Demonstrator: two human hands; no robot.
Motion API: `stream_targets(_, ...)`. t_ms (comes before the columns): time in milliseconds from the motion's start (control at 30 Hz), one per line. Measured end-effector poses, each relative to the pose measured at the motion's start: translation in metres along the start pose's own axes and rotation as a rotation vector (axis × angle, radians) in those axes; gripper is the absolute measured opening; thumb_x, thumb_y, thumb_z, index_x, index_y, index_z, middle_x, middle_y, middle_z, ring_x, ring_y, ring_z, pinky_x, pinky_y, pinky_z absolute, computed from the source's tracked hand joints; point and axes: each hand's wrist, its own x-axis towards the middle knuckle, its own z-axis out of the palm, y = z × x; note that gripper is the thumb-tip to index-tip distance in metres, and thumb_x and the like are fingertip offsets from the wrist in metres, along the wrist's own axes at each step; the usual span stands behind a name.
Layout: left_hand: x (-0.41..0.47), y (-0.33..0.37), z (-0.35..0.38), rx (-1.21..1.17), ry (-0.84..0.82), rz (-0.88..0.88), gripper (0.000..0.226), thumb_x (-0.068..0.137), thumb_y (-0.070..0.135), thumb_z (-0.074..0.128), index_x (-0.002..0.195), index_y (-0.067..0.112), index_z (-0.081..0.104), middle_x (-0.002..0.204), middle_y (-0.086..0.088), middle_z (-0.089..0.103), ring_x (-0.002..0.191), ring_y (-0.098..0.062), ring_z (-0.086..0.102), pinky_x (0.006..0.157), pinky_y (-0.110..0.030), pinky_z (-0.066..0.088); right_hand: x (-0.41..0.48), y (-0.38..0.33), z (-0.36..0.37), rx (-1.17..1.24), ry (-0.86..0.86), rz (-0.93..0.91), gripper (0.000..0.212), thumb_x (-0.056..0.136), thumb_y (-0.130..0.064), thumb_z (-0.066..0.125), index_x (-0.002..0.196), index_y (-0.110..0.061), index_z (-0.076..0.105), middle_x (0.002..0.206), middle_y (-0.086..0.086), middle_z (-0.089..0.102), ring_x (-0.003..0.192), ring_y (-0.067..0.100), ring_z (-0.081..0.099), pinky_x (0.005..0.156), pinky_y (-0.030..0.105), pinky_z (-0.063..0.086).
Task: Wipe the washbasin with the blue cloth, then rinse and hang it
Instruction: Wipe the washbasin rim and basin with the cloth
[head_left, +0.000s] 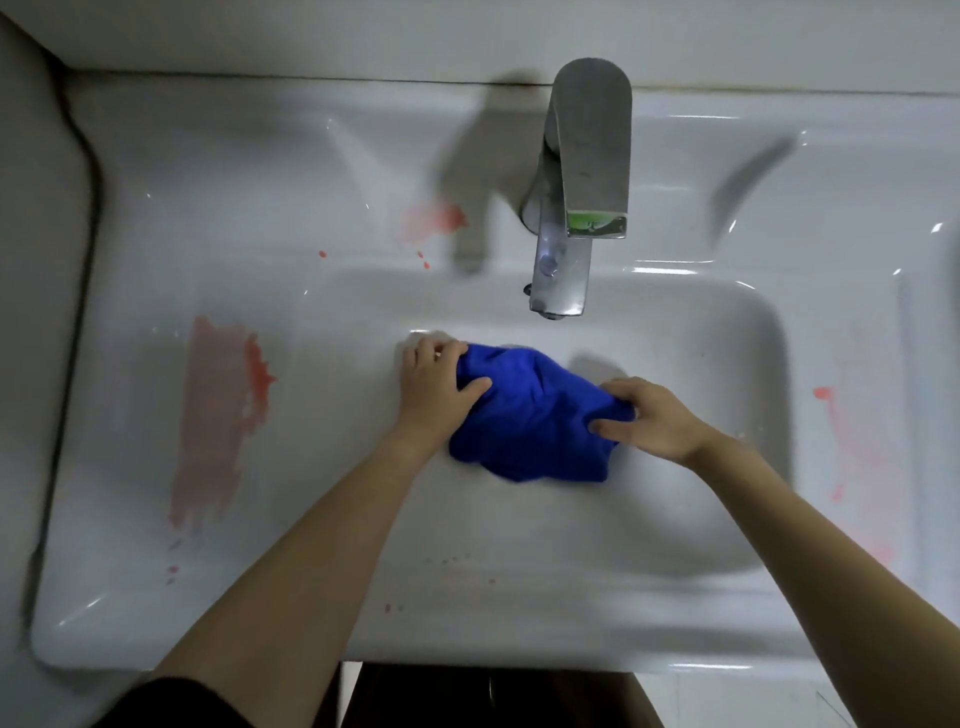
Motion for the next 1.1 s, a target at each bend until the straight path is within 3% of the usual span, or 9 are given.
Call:
stream_targets(133, -0.008, 0.011, 0.001, -0.209, -0.095, 0.011, 0.015, 0.085, 0.021, 0.065, 0.086, 0.01, 0.055, 0.079, 0.002, 0.048, 0.077, -0.018, 0.041, 0.071, -0.03, 0.036, -0.006, -0.004, 0.01, 0.229, 0.054, -0.026, 0.018, 0.092, -0.023, 0.067, 0.088, -0.006, 0.064, 0.086, 0.014, 0.064, 0.075, 0.024, 0.059, 0.071, 0.035, 0.049)
stream_targets(233, -0.016, 0.016, -0.013, -0.433, -0.116, -0.127, 0.019, 0.091, 0.016, 0.056, 0.08, 0.016, 0.041, 0.068, 0.005, 0.042, 0.065, -0.016, 0.038, 0.061, -0.029, 0.034, -0.01, -0.009, 0.007, 0.217, 0.052, -0.058, 0.029, 0.092, -0.038, 0.063, 0.092, -0.009, 0.061, 0.089, 0.013, 0.066, 0.085, 0.029, 0.063, 0.078, 0.042, 0.052)
stream_targets(400, -0.012, 0.001, -0.044, -0.359, -0.085, -0.129, 0.009, 0.094, 0.015, 0.052, 0.092, 0.016, 0.044, 0.077, 0.007, 0.046, 0.068, -0.007, 0.043, 0.059, -0.02, 0.033, -0.001, -0.012, -0.017, 0.046, 0.073, 0.014, 0.032, 0.086, -0.051, 0.066, 0.086, -0.019, 0.06, 0.079, 0.003, 0.064, 0.076, 0.023, 0.059, 0.073, 0.036, 0.047)
stream_targets(533, -0.004, -0.005, -0.037, -0.196, 0.018, -0.137, 0.025, 0.09, 0.018, 0.061, 0.111, 0.012, 0.048, 0.103, -0.002, 0.054, 0.088, -0.018, 0.052, 0.071, -0.024, 0.039, 0.024, -0.01, -0.011, -0.411, 0.222, 0.095, 0.034, 0.091, -0.045, 0.062, 0.108, -0.016, 0.057, 0.106, 0.006, 0.062, 0.092, 0.026, 0.056, 0.074, 0.036, 0.045)
stream_targets(600, -0.007, -0.006, -0.03, 0.045, 0.089, -0.061, 0.044, 0.083, 0.019, 0.069, 0.121, 0.009, 0.048, 0.118, -0.013, 0.05, 0.1, -0.026, 0.049, 0.082, -0.033, 0.043, 0.021, -0.007, 0.002, -0.59, 0.379, 0.013, 0.041, 0.087, -0.037, 0.068, 0.118, -0.013, 0.056, 0.12, 0.012, 0.056, 0.106, 0.033, 0.052, 0.084, 0.043, 0.047)
stream_targets(700, -0.019, -0.004, -0.029, 0.326, 0.18, 0.282, 0.043, 0.072, 0.019, 0.071, 0.112, 0.013, 0.057, 0.112, -0.015, 0.052, 0.098, -0.032, 0.047, 0.082, -0.041, 0.043, 0.003, 0.0, 0.019, -0.65, 0.533, -0.195, 0.041, 0.075, -0.031, 0.078, 0.107, -0.011, 0.063, 0.11, 0.015, 0.058, 0.097, 0.039, 0.054, 0.081, 0.046, 0.045)
stream_targets(800, -0.03, -0.006, -0.025, 0.334, 0.036, 0.609, 0.03, 0.064, 0.024, 0.073, 0.091, 0.015, 0.061, 0.098, -0.005, 0.057, 0.088, -0.023, 0.044, 0.073, -0.036, 0.041, -0.008, 0.009, 0.032, -0.568, 0.371, -0.322, 0.033, 0.073, -0.023, 0.082, 0.099, -0.01, 0.066, 0.099, 0.009, 0.062, 0.089, 0.035, 0.056, 0.076, 0.043, 0.047)
stream_targets(933, -0.032, -0.015, -0.015, 0.39, -0.203, 0.6, 0.034, 0.065, 0.032, 0.078, 0.093, 0.018, 0.066, 0.098, 0.0, 0.061, 0.09, -0.023, 0.054, 0.072, -0.035, 0.042, -0.004, 0.019, 0.035, -0.563, 0.272, -0.305, 0.033, 0.073, -0.02, 0.083, 0.102, -0.012, 0.072, 0.101, 0.005, 0.064, 0.093, 0.031, 0.057, 0.081, 0.043, 0.049)
stream_targets(1100, -0.028, -0.018, -0.009, 0.338, -0.154, 0.569, 0.013, 0.075, 0.024, 0.065, 0.086, 0.017, 0.07, 0.092, 0.001, 0.064, 0.084, -0.024, 0.059, 0.067, -0.037, 0.045, 0.004, 0.02, 0.039, -0.581, 0.342, -0.358, 0.012, 0.083, -0.008, 0.073, 0.095, -0.011, 0.073, 0.094, 0.006, 0.064, 0.086, 0.032, 0.056, 0.075, 0.045, 0.049)
